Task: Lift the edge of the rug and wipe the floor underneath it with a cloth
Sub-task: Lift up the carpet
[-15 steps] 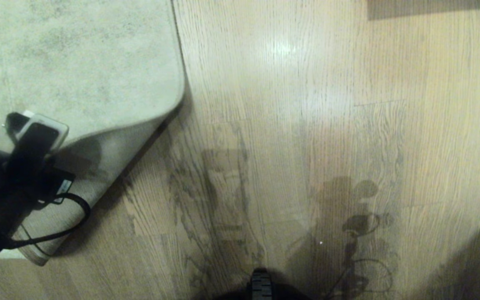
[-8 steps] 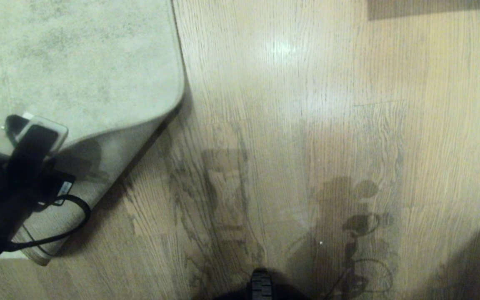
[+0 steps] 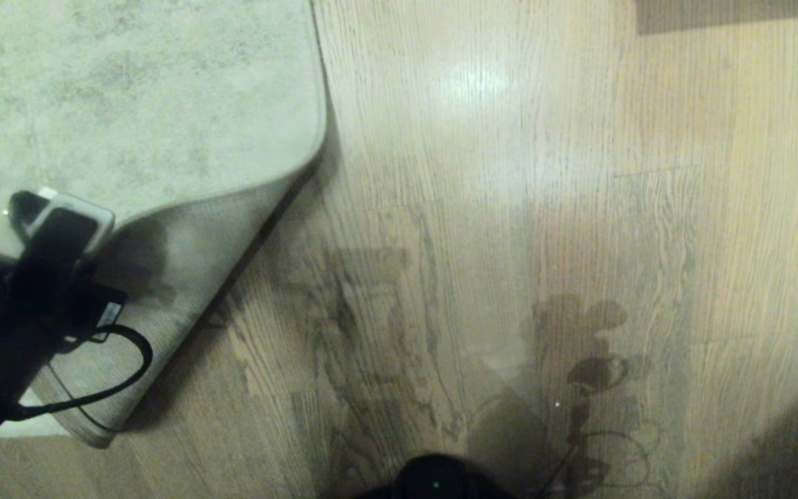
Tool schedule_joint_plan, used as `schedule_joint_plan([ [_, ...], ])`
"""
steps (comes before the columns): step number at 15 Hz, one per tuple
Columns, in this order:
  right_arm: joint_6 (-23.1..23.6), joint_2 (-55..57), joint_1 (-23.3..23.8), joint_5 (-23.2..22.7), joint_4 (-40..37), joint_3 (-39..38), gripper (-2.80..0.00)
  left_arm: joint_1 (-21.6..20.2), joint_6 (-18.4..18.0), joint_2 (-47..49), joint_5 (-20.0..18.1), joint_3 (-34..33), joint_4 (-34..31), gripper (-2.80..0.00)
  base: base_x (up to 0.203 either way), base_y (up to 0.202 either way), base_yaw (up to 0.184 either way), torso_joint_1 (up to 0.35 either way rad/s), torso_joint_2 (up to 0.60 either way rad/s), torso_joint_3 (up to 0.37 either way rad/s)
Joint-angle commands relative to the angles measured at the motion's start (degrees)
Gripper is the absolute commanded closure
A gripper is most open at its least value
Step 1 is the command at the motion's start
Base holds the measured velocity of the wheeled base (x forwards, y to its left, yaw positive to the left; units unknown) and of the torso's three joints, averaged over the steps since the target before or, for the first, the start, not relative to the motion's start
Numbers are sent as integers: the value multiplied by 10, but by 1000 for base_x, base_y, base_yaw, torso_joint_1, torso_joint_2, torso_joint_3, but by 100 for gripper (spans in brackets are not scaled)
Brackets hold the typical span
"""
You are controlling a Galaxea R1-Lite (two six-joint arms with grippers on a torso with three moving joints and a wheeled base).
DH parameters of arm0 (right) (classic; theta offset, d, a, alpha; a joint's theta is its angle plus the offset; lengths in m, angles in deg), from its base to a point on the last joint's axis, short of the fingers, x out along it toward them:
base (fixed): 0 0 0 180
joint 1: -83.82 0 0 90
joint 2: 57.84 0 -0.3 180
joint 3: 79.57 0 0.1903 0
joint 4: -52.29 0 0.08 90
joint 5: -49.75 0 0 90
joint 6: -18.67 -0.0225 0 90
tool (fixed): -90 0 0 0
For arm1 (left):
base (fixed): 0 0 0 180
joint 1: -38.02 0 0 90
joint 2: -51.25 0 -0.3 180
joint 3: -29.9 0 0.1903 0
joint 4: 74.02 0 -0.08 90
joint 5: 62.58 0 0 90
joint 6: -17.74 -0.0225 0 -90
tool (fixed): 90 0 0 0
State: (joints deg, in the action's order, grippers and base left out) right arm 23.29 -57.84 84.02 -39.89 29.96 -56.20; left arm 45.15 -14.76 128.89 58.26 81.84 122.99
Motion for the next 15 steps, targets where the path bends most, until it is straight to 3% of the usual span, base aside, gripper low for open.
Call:
schedule_joint_plan([
  [1,0,1,0,0,0,0,0,0,-2,0,3,-1,1,0,0,194,-2,-1,2,2],
  [10,0,1,0,0,0,0,0,0,-2,0,3,-1,1,0,0,189,-2,1,2,3],
  [15,0,1,0,0,0,0,0,0,0,0,3,3,1,0,0,20,0,0,0,1],
])
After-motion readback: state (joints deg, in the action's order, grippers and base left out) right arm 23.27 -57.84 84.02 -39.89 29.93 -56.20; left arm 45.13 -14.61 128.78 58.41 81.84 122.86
